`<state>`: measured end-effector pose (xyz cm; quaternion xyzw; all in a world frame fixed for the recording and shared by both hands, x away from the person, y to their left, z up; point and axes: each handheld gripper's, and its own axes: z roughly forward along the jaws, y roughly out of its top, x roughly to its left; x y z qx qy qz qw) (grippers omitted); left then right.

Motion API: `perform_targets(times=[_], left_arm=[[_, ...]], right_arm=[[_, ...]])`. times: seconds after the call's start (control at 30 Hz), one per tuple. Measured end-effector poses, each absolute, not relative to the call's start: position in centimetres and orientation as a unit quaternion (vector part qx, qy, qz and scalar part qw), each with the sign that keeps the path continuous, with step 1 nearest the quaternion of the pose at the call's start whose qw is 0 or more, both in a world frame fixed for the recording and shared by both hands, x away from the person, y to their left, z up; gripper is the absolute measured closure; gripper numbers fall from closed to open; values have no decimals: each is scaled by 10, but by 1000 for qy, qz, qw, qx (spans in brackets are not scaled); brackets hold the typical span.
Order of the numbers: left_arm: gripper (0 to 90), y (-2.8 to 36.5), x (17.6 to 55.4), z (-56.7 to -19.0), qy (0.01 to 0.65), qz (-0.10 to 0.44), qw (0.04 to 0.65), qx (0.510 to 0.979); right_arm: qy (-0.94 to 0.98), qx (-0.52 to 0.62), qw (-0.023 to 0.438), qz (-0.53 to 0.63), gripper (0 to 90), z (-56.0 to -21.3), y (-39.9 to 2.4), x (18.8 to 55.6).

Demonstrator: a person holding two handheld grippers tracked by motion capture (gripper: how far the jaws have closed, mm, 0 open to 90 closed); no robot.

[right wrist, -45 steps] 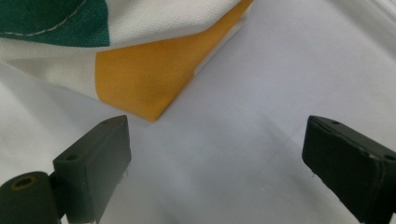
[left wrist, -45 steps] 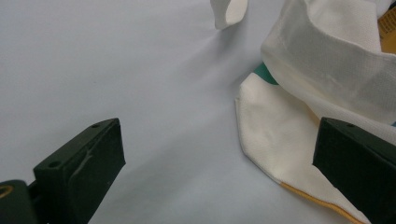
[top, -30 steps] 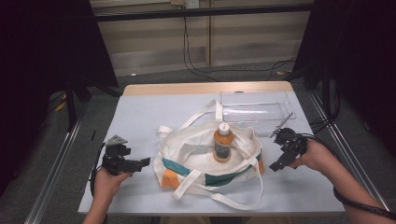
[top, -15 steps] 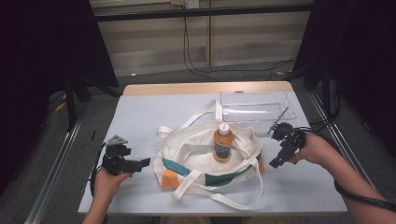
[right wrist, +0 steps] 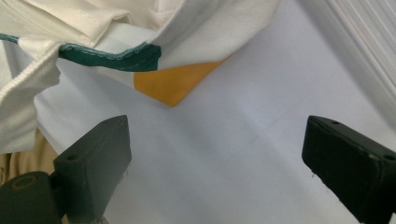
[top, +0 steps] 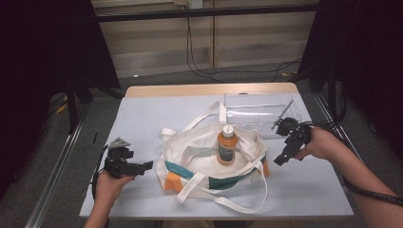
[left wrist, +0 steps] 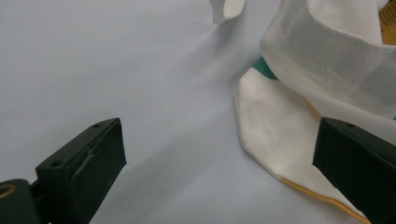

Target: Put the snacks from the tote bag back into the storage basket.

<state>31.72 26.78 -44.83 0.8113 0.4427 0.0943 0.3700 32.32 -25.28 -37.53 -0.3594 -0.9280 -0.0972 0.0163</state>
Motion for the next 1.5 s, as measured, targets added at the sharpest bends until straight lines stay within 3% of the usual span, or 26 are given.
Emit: perform_targets(times=[0.7, 1.5], left_arm=[[23, 268, 318, -449, 447, 91, 378, 806], [25, 268, 317, -449, 443, 93, 376, 808]], right_arm=[[-937, -341, 9, -83, 80, -344, -233, 335], [-945, -316, 8, -84, 79, -337, -203, 348]])
